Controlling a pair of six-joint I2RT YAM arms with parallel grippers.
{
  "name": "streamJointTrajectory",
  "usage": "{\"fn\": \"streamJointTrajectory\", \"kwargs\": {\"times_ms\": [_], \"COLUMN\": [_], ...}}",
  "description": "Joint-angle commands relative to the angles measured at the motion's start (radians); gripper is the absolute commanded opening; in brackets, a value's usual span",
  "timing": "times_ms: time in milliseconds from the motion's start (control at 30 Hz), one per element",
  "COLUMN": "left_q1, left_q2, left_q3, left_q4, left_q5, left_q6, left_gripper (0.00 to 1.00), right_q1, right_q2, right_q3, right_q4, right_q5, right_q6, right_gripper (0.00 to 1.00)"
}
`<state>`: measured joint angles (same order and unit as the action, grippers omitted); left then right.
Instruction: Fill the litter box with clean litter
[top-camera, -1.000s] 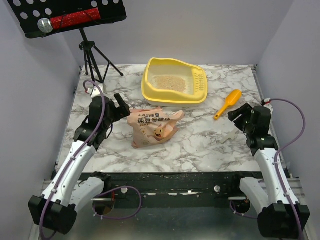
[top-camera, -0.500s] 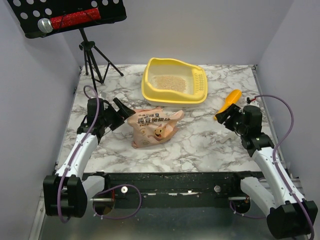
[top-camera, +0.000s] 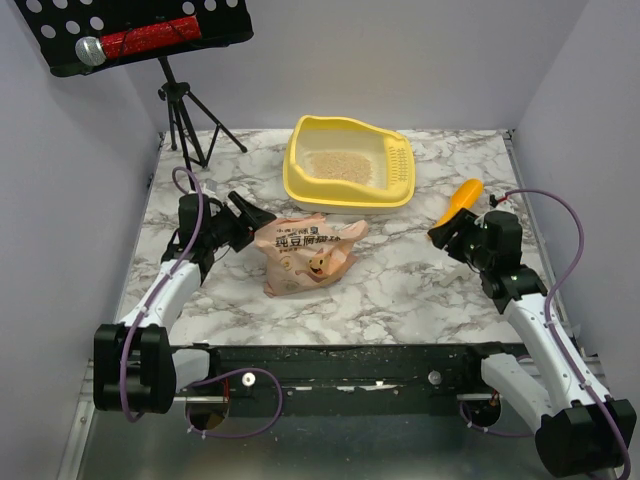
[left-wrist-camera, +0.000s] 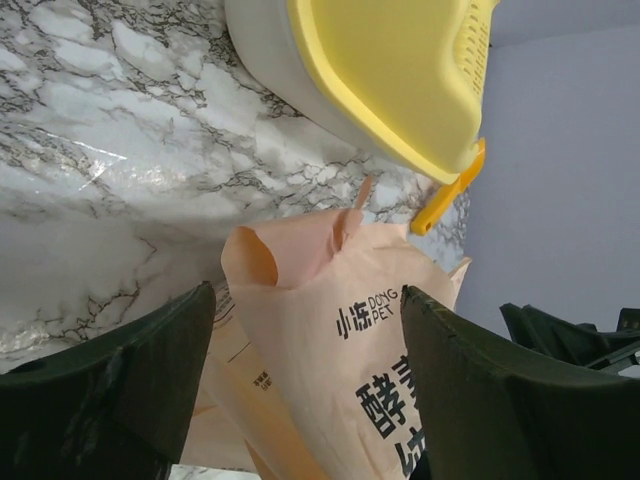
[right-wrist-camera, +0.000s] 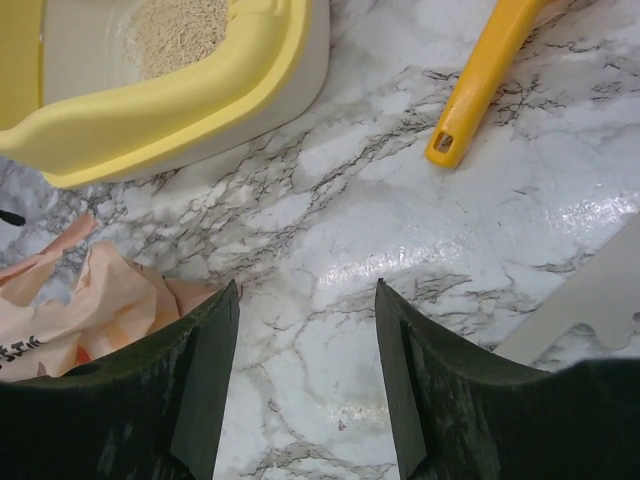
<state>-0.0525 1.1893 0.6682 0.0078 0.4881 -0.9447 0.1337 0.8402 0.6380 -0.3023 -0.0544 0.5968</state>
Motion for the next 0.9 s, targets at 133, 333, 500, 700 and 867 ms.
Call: {"fn": "streamJointTrajectory", "kwargs": {"times_ms": [133, 333, 500, 700, 867], "left_q1": [0.009, 0.008, 0.008, 0.008, 0.008], "left_q2": [0.012, 0.03, -0.037, -0.1, -0.105], "left_q3": [-0.053, -0.101, -0.119, -0.212, -0.289], "left_q4": [0.216, 0.429, 0.533, 0.823, 1.067], "left_q5": [0.099, 0.187, 0.191, 0.182, 0.194], "left_q6": [-0.088, -0.193, -0.183, -0.246, -0.304], "left_gripper": [0.59, 0.26, 0.0, 0.0, 0.0], "right_q1": [0.02, 0.033, 0.075, 0.15, 0.205], "right_q2": [0.03, 0.049, 0.074, 0.15, 0.308], "right_q3": [-0.02, -0.023, 0.066, 0.181, 0.279], "right_q4": [0.055, 0.097, 0.127, 0.277, 0.437], "right_q5": [-0.081, -0.175, -0.306, -0.413, -0.586], "right_q6": [-0.009, -0.031, -0.09, -0.229, -0.372], "right_gripper": [0.63, 0.61, 0.59, 0.64, 0.7]}}
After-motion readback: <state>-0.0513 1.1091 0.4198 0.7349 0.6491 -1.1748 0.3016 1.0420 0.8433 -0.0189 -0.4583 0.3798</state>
